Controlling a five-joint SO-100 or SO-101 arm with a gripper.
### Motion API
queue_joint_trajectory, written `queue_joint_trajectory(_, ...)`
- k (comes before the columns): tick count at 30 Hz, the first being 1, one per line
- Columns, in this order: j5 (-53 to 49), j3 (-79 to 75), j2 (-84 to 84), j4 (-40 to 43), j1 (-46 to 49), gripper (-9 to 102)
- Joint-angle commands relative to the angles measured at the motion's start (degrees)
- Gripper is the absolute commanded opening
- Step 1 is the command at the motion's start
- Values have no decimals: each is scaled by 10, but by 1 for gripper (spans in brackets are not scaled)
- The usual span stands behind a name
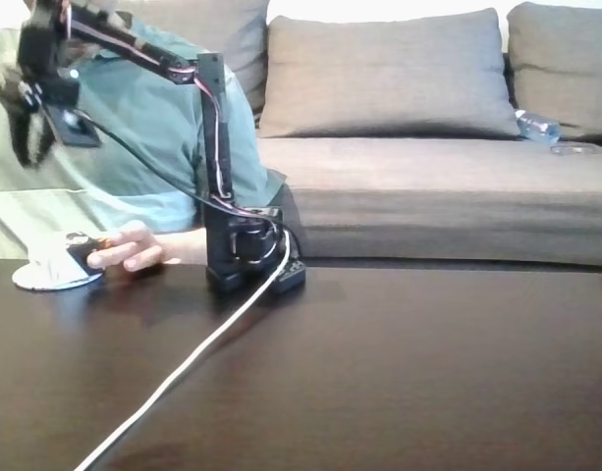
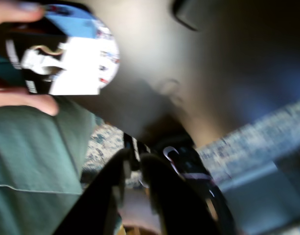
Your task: Grasp a servo box and put it on the zirlivani.
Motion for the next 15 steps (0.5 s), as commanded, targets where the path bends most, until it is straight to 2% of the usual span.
queue_joint_trajectory(1,50,-69,18,41,-37,1)
queue_joint_trajectory(5,120,-116,47,41,-90,0)
queue_joint_trajectory(10,209,-124,157,42,-203,0)
queue_joint_trajectory(15,258,-105,250,43,-283,1)
